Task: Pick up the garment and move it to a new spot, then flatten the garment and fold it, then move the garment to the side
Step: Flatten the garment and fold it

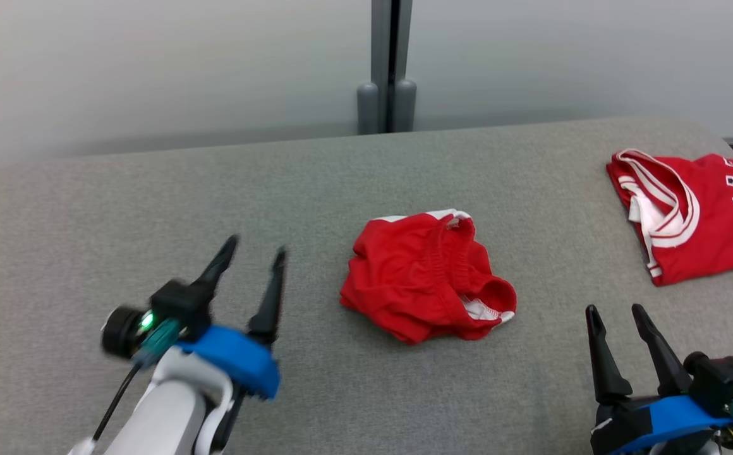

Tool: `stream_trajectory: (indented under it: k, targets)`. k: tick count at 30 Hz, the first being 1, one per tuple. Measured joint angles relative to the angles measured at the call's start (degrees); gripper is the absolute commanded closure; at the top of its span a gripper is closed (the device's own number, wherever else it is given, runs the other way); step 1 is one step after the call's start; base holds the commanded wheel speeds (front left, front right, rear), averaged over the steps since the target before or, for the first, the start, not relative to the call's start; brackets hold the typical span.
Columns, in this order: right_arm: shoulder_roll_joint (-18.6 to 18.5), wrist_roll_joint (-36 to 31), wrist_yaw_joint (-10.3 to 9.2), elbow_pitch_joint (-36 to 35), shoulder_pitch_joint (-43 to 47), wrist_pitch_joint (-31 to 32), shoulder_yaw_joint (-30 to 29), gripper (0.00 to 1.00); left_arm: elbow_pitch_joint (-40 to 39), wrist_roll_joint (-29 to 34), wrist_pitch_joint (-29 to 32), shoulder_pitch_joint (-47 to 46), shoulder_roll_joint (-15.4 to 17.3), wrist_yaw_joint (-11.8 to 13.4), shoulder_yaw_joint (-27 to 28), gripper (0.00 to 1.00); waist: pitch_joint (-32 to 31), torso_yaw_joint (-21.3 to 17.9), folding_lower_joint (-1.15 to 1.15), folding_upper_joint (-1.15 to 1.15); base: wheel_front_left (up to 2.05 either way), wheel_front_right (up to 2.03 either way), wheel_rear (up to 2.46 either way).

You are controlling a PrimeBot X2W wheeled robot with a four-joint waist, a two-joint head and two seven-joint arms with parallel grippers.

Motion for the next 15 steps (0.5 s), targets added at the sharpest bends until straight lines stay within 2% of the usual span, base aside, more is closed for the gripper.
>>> stream_trajectory:
  k: [7,12,15]
  targets:
    - [0.01,0.12,0.00,-0.89,-2.49,-0.24,2.26,0.00,7.27,0.99,8.35,-12.99,-6.03,-2.93,-5.48,0.00,4.15,-3.97,0.01,0.00,0.00,0.00,0.00]
    - [0.01,0.96,0.00,-1.08,-4.46,-0.85,5.25,0.00,14.41,1.29,15.32,-19.22,-9.26,-2.54,-7.31,0.00,7.15,-8.07,0.01,0.01,0.00,0.00,0.00]
    - [0.00,1.65,0.00,-0.77,-5.21,-1.54,6.80,0.00,17.97,1.36,19.84,-21.69,-9.78,-2.07,-8.35,0.00,8.45,-10.49,0.01,0.01,0.00,0.00,0.00]
